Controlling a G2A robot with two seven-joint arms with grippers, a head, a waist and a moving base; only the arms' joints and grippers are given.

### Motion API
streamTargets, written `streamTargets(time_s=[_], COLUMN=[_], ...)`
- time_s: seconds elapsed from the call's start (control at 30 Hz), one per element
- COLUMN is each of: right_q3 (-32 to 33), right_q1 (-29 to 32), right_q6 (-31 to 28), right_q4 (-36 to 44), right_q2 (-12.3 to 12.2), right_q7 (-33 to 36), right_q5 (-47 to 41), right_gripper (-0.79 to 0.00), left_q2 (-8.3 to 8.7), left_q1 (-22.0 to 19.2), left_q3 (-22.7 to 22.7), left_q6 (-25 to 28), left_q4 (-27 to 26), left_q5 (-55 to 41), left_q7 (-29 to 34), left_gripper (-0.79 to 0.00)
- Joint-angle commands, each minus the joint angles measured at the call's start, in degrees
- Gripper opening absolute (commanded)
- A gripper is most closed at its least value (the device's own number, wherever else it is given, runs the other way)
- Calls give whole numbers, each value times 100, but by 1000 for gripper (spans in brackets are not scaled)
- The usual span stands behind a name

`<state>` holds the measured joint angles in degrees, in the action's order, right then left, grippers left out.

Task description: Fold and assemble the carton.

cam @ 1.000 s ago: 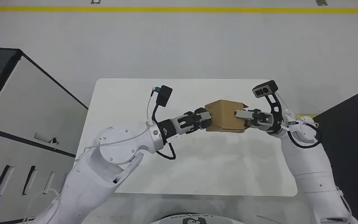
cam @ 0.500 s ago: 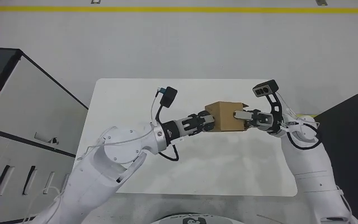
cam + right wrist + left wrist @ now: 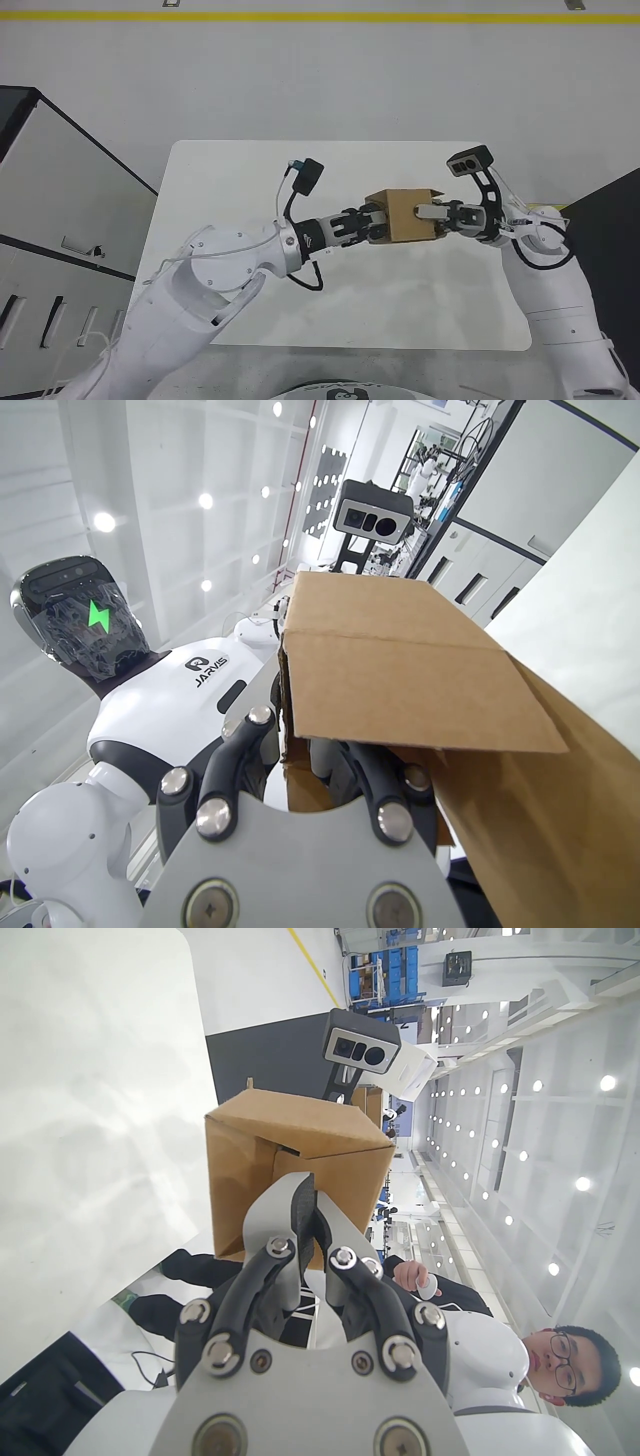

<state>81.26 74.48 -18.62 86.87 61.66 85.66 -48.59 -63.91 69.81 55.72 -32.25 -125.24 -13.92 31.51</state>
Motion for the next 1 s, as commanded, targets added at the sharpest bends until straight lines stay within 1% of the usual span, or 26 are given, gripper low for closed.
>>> streamTargets(time_s=[0.0, 0.27, 0.4, 0.63, 0.97], right_q3=[-15, -76, -32, 23, -233], right_q1=[7, 14, 18, -10, -147], right_q6=[21, 69, 56, 225, 233], right_q4=[14, 39, 2, -155, -417], right_q2=[-2, -5, -10, 3, -13], right_q7=[21, 69, 56, 225, 234], right_q5=[20, 53, -7, -505, -997], right_gripper=[-785, -785, -785, -785, -785], left_q2=[-5, -26, -28, -4, 6], left_q1=[-5, -24, -5, 112, 184], left_q3=[-18, -70, -6, 263, 384], left_q6=[16, 39, 39, 45, 115], left_q4=[6, 27, -9, -147, -255], left_q5=[-6, -39, -65, -154, -208], left_q7=[0, 5, -47, -98, -70], left_gripper=[-785, -785, -785, -785, -785])
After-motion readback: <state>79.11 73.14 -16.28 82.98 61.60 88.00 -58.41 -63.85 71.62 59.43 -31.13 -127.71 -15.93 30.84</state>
